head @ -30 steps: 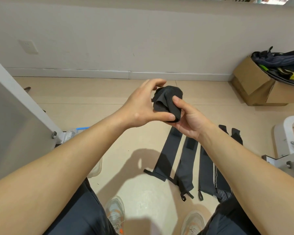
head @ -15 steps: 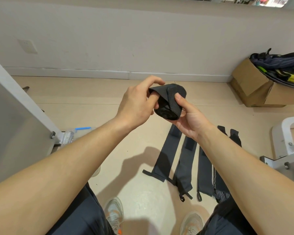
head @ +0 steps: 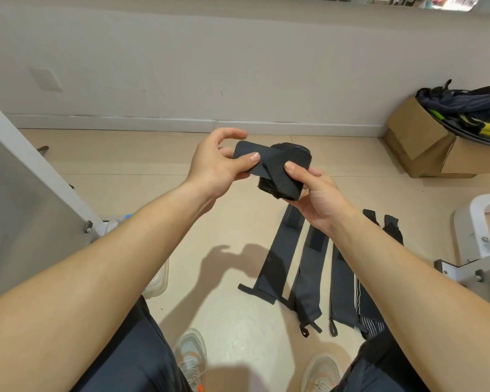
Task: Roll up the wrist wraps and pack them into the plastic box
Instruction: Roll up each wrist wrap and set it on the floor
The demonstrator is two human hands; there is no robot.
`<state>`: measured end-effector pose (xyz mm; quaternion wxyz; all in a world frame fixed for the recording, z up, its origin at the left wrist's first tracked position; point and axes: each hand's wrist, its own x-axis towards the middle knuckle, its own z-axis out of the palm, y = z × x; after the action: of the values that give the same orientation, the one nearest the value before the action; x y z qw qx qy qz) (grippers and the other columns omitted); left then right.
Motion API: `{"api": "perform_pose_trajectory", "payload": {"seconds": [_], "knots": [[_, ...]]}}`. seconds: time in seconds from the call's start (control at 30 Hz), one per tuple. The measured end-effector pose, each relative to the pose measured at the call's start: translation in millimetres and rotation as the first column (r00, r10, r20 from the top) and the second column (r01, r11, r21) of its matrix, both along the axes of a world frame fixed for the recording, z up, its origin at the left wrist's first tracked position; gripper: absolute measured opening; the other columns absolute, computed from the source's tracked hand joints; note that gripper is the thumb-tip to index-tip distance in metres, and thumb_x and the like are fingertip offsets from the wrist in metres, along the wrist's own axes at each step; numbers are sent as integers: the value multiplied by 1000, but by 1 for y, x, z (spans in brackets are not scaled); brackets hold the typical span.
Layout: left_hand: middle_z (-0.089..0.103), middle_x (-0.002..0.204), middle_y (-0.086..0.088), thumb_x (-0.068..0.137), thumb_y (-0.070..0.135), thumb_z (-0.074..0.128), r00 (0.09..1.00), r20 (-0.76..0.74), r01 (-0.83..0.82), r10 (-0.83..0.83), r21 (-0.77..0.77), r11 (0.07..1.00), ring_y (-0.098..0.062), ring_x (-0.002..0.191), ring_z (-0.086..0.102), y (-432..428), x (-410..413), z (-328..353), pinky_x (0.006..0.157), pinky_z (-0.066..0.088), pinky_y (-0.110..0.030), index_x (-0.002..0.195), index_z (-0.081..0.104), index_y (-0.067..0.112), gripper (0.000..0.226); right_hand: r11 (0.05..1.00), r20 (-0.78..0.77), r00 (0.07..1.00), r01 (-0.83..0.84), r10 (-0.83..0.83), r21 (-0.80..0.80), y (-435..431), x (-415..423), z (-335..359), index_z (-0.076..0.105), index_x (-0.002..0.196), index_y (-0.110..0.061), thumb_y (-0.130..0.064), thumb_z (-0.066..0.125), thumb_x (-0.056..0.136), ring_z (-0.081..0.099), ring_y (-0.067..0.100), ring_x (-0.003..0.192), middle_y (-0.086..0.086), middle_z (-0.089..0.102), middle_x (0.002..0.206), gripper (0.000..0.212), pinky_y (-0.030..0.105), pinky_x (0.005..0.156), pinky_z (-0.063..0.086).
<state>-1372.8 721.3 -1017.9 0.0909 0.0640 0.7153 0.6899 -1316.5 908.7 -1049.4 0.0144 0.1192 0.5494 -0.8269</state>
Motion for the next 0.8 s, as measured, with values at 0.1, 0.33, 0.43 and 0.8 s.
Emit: {"api": "perform_pose_trajectory", "payload": {"seconds": [0.1,0.33,0.43,0.8], "knots": [[75,92,-5,85,8,81,993,115,-30,31,-13,999,-15,80,73,-1,-4,-5,67,58,-20,118,64,11,38,999,-29,999,-33,33,7,-1,0,0,66,121,-2,-20,74,81,74,23,97,9,77,106,45,36,81,60],[71,88,-4,90,8,75,951,297,57,-85,102,993,-10,69,70,4,-8,-12,62,57,-18,104,67,10,16,998,-44,997,-67,67,-12,3,-1,-2,65,122,1,-21,71,84,71,27,100,12,74,108,45,36,79,60],[71,90,-2,91,14,74,913,370,125,-170,144,982,-13,71,70,0,-9,-10,65,56,-20,100,67,16,11,993,-27,995,-95,93,-73,-1,1,-1,61,131,6,-25,83,80,67,35,115,20,70,123,64,43,98,57],[69,128,-18,85,52,59,712,444,339,-544,462,820,-35,114,69,-10,-6,-9,89,59,-53,129,64,9,61,951,-53,979,-206,199,-229,-22,0,-3,71,128,-14,-47,78,80,48,37,140,20,55,147,59,49,116,40]]}}
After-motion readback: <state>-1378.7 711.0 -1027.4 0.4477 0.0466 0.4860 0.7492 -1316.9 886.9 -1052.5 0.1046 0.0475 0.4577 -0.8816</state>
